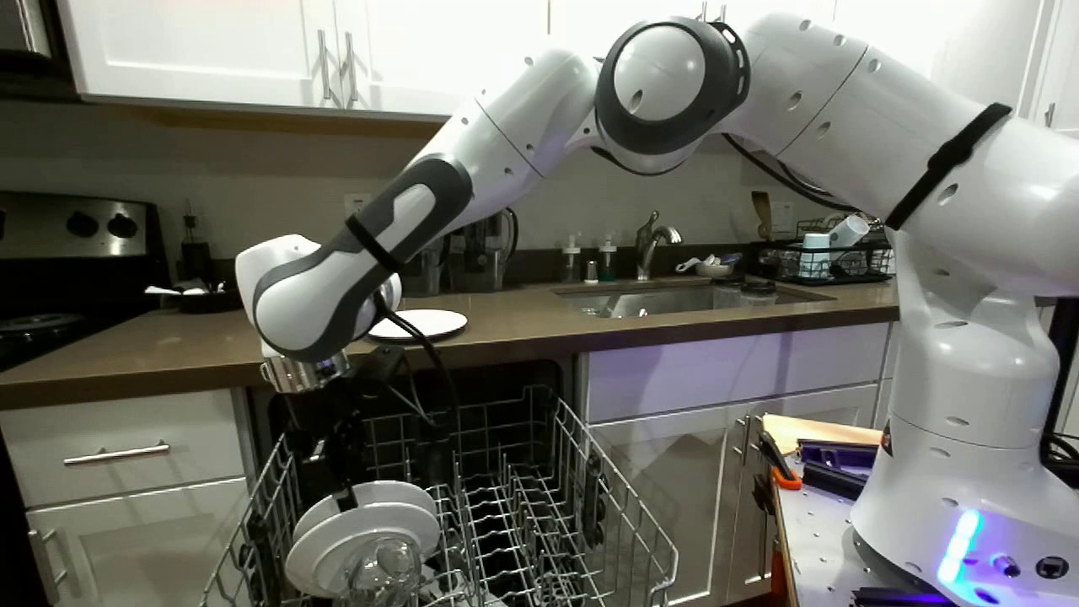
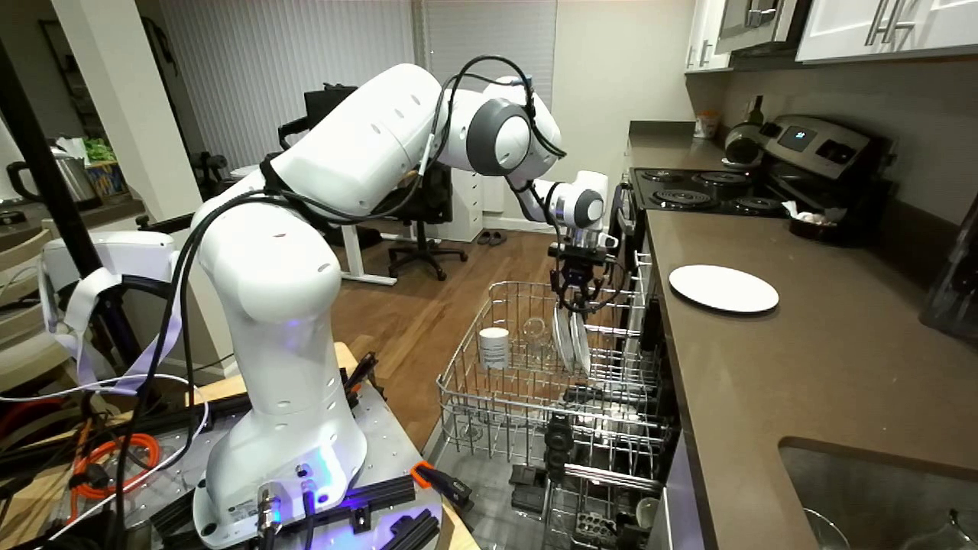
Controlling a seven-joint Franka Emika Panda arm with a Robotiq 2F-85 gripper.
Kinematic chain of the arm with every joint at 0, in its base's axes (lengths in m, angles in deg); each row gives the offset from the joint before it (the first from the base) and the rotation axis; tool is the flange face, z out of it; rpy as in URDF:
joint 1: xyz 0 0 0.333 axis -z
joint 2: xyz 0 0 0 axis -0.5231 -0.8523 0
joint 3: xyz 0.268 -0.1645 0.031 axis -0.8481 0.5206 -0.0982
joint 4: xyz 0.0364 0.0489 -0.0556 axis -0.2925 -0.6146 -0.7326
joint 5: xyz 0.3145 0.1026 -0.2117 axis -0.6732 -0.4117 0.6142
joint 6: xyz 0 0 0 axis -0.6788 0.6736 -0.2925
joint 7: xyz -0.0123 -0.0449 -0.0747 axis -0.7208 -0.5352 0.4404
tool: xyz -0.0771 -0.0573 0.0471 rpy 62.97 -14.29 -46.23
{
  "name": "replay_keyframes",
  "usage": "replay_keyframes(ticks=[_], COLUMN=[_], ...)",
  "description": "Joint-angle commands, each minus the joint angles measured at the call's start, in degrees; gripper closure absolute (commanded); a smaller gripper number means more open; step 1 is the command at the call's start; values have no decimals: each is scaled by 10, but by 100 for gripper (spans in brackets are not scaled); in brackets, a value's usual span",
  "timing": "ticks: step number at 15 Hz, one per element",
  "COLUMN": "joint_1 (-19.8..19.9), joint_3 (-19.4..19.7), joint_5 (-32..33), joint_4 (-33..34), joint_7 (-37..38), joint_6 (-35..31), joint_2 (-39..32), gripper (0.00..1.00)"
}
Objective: Move the plate from the left side of the dishwasher to the right side.
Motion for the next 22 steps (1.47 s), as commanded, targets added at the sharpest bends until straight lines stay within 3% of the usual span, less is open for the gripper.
replay_keyframes(ticks=[1, 4, 7, 22], joint_1=[16, 19, 24, 15], joint_3=[-13, -14, -15, 0], joint_5=[-20, -22, -23, -2], joint_4=[6, 2, -2, -27], joint_7=[-29, -34, -40, -40], joint_6=[-4, -5, -5, 80], joint_2=[-4, -1, 4, 122], gripper=[74, 91, 95, 92])
